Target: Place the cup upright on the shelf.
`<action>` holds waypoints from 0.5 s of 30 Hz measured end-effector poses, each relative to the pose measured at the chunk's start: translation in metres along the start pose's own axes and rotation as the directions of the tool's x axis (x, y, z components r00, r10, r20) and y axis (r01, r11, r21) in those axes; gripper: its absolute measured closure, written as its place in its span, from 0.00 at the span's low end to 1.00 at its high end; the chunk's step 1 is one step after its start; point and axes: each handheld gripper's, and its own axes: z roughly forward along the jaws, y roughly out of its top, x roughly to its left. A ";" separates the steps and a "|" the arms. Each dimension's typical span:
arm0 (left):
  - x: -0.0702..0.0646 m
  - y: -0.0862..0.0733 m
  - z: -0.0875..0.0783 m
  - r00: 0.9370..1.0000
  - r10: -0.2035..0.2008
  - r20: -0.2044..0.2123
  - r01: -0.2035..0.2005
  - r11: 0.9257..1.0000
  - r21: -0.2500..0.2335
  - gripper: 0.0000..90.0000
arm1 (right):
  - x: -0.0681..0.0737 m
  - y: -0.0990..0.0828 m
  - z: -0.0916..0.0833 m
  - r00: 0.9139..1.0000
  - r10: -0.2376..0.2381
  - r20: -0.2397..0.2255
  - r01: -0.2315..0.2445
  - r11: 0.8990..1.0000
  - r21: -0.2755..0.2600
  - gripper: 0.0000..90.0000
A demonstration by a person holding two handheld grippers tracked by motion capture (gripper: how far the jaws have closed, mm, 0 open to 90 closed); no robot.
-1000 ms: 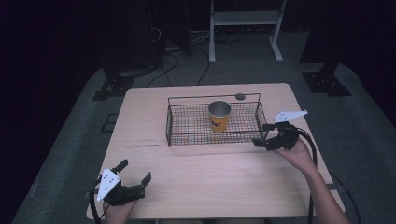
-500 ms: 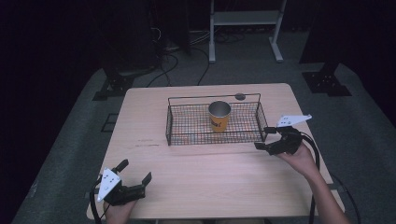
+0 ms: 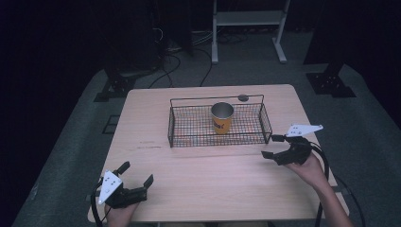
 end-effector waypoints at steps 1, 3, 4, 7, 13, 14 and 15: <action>0.000 0.000 0.000 1.000 0.001 -0.001 -0.001 1.000 0.002 0.00 | 0.001 -0.002 -0.001 1.000 0.002 -0.002 -0.002 1.000 -0.001 0.15; 0.000 0.000 0.000 1.000 0.003 0.000 -0.003 1.000 0.003 0.00 | 0.002 -0.006 -0.003 1.000 0.003 -0.001 -0.003 1.000 -0.003 0.15; 0.000 0.000 0.000 1.000 0.002 0.000 -0.002 1.000 0.003 0.00 | 0.003 -0.007 -0.004 1.000 0.003 -0.001 -0.003 1.000 -0.004 0.15; 0.000 0.000 0.000 1.000 0.001 0.000 -0.001 1.000 0.001 0.00 | 0.006 -0.010 -0.006 1.000 0.002 0.000 -0.002 1.000 -0.009 0.15; 0.000 0.000 0.000 1.000 0.001 -0.001 -0.001 1.000 0.000 0.00 | 0.010 -0.017 -0.010 1.000 0.004 0.001 -0.004 1.000 -0.021 0.15; 0.000 0.000 0.000 1.000 0.001 -0.001 -0.001 1.000 0.000 0.00 | 0.010 -0.018 -0.011 1.000 0.004 0.000 -0.004 1.000 -0.020 0.15; 0.000 0.000 0.000 1.000 0.003 -0.001 -0.003 1.000 0.000 0.00 | 0.011 -0.020 -0.012 1.000 0.004 0.000 -0.004 1.000 -0.022 0.15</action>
